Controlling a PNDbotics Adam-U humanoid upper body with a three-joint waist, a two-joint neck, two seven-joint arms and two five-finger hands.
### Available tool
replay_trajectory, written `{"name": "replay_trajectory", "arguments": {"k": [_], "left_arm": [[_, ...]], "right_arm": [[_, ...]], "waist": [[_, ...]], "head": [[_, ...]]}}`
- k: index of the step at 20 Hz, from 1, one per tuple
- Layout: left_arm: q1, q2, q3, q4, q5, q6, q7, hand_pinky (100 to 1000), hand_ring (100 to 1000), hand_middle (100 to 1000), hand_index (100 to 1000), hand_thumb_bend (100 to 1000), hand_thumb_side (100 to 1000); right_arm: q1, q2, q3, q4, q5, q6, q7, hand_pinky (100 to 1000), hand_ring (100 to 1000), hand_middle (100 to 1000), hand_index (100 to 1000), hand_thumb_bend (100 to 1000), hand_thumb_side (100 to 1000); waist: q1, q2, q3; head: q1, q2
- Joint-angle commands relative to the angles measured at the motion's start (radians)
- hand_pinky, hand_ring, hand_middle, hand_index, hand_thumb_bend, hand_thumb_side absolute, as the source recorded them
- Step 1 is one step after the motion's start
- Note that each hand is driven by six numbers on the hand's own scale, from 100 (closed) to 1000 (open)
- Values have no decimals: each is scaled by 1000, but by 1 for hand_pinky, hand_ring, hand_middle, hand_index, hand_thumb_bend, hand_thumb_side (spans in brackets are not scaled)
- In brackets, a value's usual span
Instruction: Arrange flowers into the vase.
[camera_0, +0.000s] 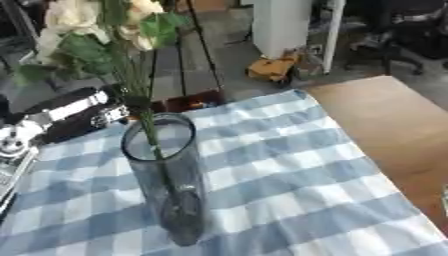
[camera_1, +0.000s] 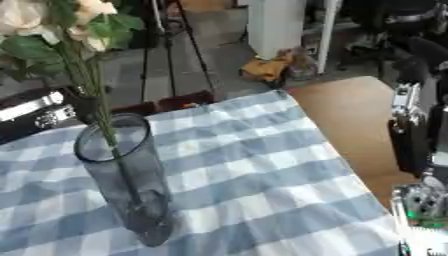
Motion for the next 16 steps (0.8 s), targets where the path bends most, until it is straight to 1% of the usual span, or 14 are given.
{"name": "replay_trajectory", "arguments": {"k": [1,16], "left_arm": [[-9,39,22,-20,0,3,-8,803,925,986,1000,541,1000],[31,83,50,-66,23,4,-34,809,923,984,1000,528,1000]], "right_arm": [[-7,-23,-2,-16,-6,1,-4,858,829,559,812,100,919],[-8,-24,-5,-16,-7,2,-13,857,829,559,812,100,917]], "waist": [[-4,-18,2],[-6,-20,5]], "head": [[0,-10],[-5,-13]]}}
